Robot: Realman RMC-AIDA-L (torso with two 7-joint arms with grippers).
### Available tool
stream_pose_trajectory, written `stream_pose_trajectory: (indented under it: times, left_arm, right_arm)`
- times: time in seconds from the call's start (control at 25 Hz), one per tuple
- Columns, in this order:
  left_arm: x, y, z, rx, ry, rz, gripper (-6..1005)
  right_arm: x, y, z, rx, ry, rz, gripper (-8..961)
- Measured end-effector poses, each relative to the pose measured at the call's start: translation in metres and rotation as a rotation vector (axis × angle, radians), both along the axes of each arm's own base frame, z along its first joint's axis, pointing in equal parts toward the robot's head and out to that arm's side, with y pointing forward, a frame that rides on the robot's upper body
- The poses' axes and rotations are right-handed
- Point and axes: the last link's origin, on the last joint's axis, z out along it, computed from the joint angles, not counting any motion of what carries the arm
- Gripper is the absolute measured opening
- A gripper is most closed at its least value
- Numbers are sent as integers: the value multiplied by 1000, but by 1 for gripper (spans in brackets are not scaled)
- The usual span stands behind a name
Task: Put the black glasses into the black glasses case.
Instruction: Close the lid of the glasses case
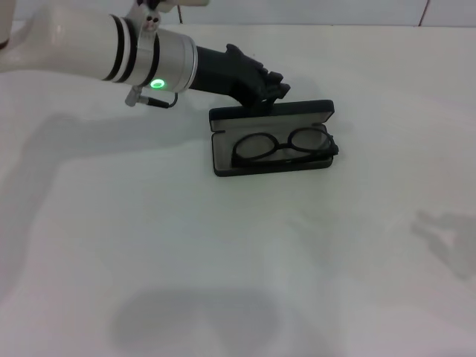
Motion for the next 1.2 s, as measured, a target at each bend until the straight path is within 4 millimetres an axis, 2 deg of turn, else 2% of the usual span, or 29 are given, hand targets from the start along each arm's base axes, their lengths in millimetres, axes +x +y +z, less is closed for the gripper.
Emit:
stream_pose_trajectory:
  times: [0.32, 1.2]
  left_arm:
    - [-8, -6, -5, -4, -3, 21, 191]
    - [-10, -16, -16, -52, 30, 3, 190]
  right_arm:
    - [-2, 12, -6, -22, -28, -5, 185]
    - [-1, 16, -12, -12, -15, -8, 183]
